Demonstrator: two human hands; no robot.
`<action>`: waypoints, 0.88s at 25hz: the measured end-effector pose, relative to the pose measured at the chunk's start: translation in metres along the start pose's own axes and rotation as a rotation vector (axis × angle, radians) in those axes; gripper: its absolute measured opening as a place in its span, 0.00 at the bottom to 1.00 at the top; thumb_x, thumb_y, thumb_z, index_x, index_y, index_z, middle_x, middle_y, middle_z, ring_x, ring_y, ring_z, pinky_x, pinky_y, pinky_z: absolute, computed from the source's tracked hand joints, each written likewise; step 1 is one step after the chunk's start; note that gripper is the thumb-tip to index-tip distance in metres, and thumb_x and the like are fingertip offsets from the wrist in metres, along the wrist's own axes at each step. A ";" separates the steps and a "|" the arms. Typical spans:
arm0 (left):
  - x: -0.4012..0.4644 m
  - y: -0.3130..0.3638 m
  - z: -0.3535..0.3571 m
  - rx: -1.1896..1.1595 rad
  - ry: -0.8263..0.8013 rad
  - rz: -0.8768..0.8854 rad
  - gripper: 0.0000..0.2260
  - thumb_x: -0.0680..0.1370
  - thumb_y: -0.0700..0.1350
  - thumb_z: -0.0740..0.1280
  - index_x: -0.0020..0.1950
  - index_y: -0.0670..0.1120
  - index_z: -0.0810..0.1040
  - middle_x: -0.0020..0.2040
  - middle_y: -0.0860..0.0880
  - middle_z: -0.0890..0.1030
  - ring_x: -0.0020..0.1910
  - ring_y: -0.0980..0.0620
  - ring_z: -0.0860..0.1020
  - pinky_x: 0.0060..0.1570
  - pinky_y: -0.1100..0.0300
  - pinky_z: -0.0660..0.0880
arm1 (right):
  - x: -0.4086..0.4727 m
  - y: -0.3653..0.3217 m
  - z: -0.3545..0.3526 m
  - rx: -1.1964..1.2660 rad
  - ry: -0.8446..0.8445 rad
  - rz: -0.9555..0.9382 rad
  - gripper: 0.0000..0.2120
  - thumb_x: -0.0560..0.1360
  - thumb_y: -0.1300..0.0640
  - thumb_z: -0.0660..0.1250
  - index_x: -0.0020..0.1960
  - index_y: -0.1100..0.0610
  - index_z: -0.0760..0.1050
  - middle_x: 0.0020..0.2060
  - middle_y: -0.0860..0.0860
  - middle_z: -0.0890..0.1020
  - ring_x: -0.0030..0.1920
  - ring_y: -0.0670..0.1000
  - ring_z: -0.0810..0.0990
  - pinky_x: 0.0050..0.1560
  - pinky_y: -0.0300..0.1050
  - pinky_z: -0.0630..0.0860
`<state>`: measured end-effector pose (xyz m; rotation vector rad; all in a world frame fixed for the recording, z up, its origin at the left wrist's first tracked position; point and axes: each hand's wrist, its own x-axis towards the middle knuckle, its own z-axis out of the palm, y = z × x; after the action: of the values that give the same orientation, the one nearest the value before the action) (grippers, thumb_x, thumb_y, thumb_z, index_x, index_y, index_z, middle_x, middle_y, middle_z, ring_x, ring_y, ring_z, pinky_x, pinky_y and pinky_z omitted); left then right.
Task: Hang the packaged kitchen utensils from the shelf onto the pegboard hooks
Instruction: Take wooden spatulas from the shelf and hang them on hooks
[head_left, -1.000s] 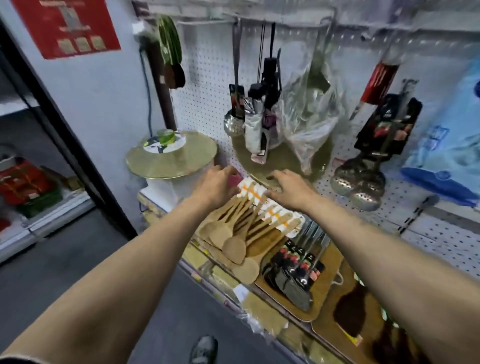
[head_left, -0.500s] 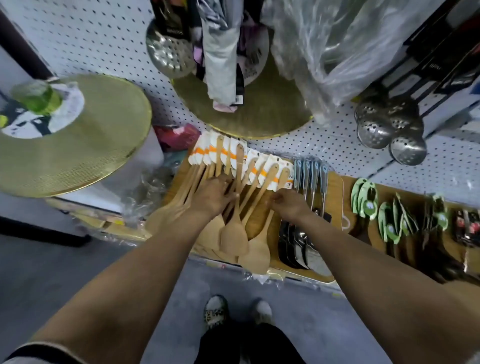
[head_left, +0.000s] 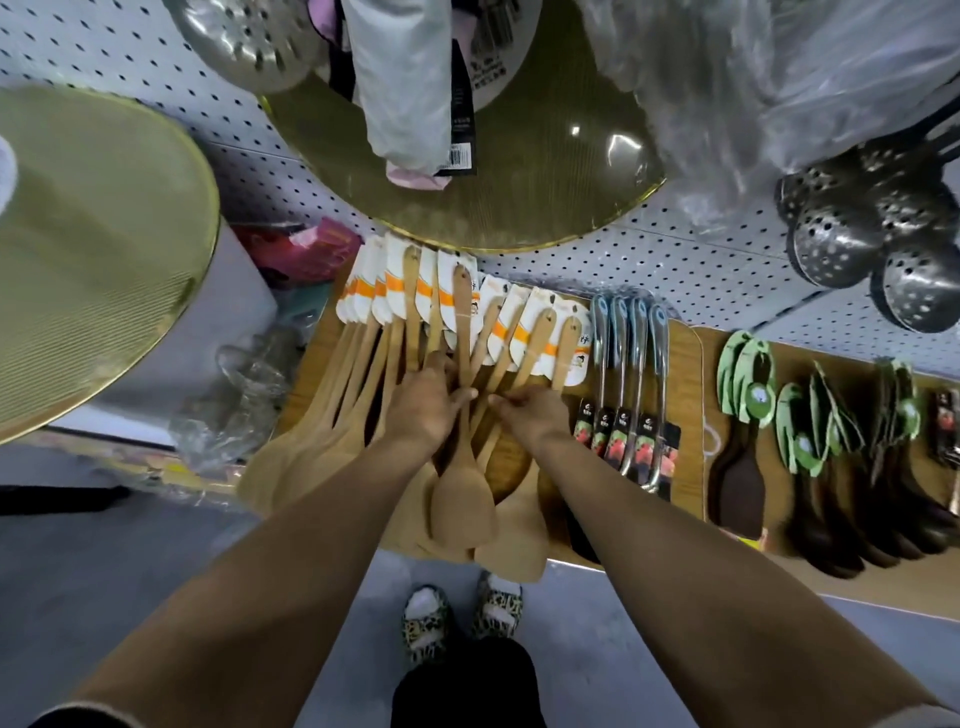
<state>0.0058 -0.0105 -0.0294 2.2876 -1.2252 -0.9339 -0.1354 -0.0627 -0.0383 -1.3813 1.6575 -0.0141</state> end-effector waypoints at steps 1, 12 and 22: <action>0.000 -0.003 0.000 -0.005 0.076 -0.006 0.17 0.76 0.51 0.70 0.61 0.47 0.73 0.52 0.46 0.83 0.53 0.44 0.81 0.50 0.49 0.78 | 0.004 -0.005 0.006 0.029 -0.005 -0.008 0.18 0.75 0.43 0.71 0.57 0.55 0.82 0.52 0.51 0.85 0.56 0.52 0.82 0.59 0.44 0.77; -0.003 -0.030 -0.015 0.117 0.209 -0.086 0.21 0.71 0.58 0.73 0.56 0.49 0.73 0.53 0.47 0.79 0.52 0.44 0.79 0.48 0.52 0.76 | 0.011 -0.005 0.026 0.433 -0.046 0.108 0.14 0.68 0.51 0.79 0.50 0.56 0.82 0.46 0.52 0.86 0.50 0.55 0.85 0.56 0.55 0.82; -0.016 -0.016 -0.021 0.147 0.139 -0.236 0.16 0.75 0.49 0.71 0.60 0.46 0.77 0.56 0.44 0.81 0.55 0.43 0.79 0.49 0.55 0.74 | -0.025 0.010 -0.004 0.581 0.024 0.110 0.13 0.73 0.59 0.75 0.56 0.62 0.79 0.49 0.56 0.85 0.49 0.55 0.84 0.48 0.46 0.82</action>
<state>0.0234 0.0120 -0.0178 2.6090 -1.0118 -0.7667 -0.1479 -0.0421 -0.0262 -0.8505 1.5780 -0.4178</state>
